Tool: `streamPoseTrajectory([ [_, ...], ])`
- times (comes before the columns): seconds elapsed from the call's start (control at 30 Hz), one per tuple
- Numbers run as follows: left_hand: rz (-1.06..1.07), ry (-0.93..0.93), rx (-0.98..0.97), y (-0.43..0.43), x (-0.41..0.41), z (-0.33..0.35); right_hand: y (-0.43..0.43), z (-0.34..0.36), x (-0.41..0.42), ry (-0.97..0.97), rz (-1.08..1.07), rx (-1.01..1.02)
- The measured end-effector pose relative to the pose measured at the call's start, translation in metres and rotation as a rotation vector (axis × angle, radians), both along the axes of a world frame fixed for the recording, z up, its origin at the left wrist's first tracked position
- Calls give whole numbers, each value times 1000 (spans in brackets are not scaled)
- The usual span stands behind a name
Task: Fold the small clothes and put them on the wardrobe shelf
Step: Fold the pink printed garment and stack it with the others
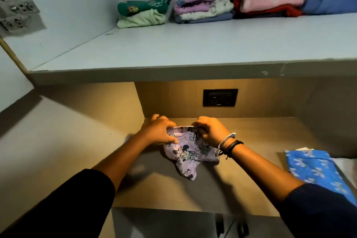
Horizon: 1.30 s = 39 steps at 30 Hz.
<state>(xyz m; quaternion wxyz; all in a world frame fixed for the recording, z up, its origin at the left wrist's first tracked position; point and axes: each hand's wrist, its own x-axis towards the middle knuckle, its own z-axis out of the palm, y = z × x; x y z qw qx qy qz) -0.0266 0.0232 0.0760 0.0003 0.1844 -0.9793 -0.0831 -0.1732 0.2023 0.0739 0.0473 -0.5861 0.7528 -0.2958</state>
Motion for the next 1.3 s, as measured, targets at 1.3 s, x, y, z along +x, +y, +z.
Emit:
streamPoseTrajectory([
  [1.3,-100,100,643,226,3,-112,143,-108,-68,420,-367,661],
])
